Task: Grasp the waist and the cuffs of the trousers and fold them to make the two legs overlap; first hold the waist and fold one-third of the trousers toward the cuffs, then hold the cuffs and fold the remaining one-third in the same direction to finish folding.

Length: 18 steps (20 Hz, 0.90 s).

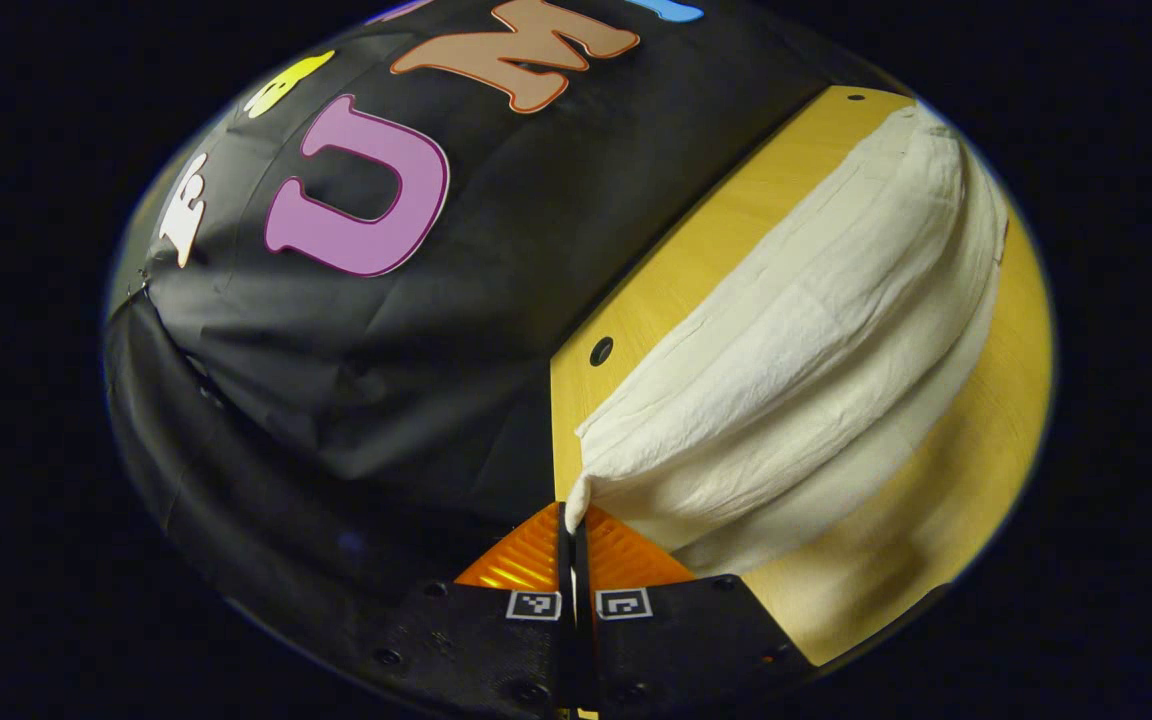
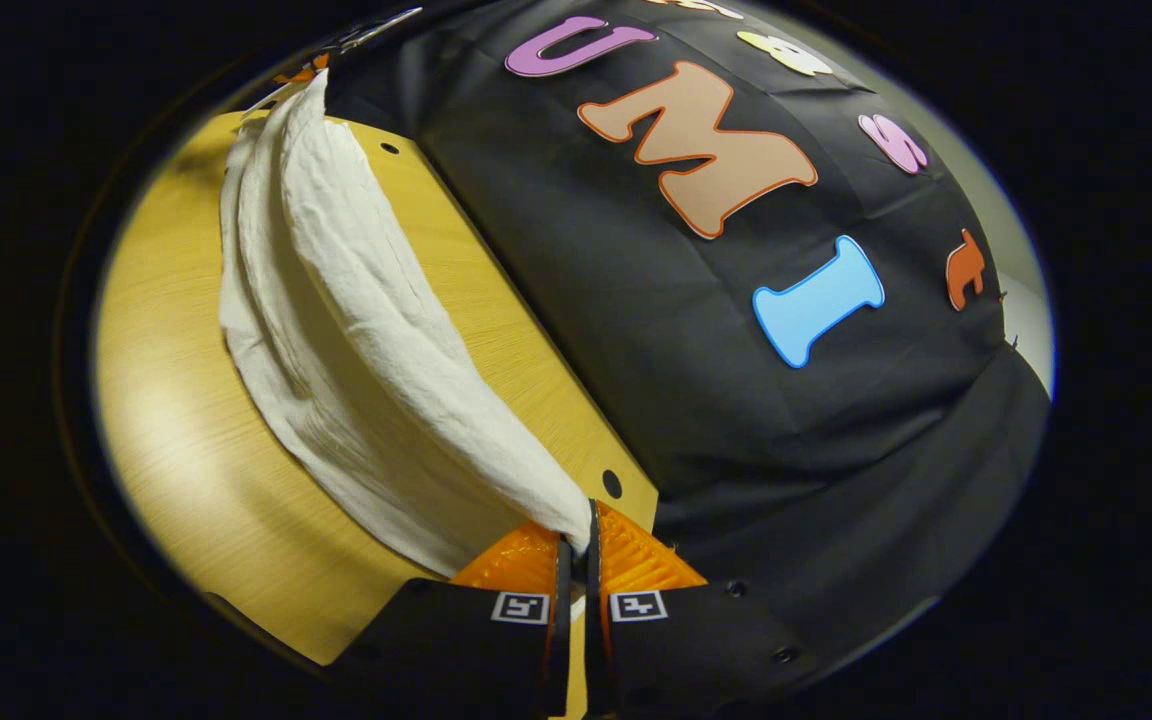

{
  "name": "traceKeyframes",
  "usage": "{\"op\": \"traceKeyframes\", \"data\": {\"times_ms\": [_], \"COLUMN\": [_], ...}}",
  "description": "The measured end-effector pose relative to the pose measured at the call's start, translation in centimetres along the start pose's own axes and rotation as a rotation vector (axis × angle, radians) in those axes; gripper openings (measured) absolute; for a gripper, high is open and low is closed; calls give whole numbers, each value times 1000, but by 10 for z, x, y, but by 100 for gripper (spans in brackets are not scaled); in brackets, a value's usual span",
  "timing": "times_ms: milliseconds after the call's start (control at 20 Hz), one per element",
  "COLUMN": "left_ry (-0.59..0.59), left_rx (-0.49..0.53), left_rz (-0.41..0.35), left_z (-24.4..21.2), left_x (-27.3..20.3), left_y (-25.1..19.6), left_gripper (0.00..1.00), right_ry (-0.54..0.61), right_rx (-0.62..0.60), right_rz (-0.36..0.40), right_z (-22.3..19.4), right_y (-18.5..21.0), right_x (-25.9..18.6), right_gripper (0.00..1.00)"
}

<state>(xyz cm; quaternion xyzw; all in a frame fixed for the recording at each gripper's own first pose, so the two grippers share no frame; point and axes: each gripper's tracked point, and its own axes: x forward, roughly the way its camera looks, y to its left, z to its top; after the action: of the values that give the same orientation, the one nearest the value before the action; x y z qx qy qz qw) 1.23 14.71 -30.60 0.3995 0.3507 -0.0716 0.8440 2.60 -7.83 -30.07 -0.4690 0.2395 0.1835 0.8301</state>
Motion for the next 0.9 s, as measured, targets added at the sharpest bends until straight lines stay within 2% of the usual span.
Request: {"op": "traceKeyframes", "data": {"times_ms": [150, 400, 700, 900], "left_ry": [-44, -61, -60, -58], "left_rx": [4, -99, -147, -148], "left_rz": [-17, -54, -68, -75], "left_z": [20, 37, 54, 58], "left_x": [28, 69, 105, 131], "left_y": [6, 2, -4, -14], "left_gripper": [0, 0, 0, 0], "right_ry": [25, 61, 94, 157], "right_rx": [-11, -16, 0, 31], "right_rz": [-22, -33, -11, 15], "right_z": [10, 15, 15, -1], "right_y": [-5, -4, 11, 32], "right_x": [15, 46, 100, 135], "right_gripper": [8, 8, 8, 8]}}
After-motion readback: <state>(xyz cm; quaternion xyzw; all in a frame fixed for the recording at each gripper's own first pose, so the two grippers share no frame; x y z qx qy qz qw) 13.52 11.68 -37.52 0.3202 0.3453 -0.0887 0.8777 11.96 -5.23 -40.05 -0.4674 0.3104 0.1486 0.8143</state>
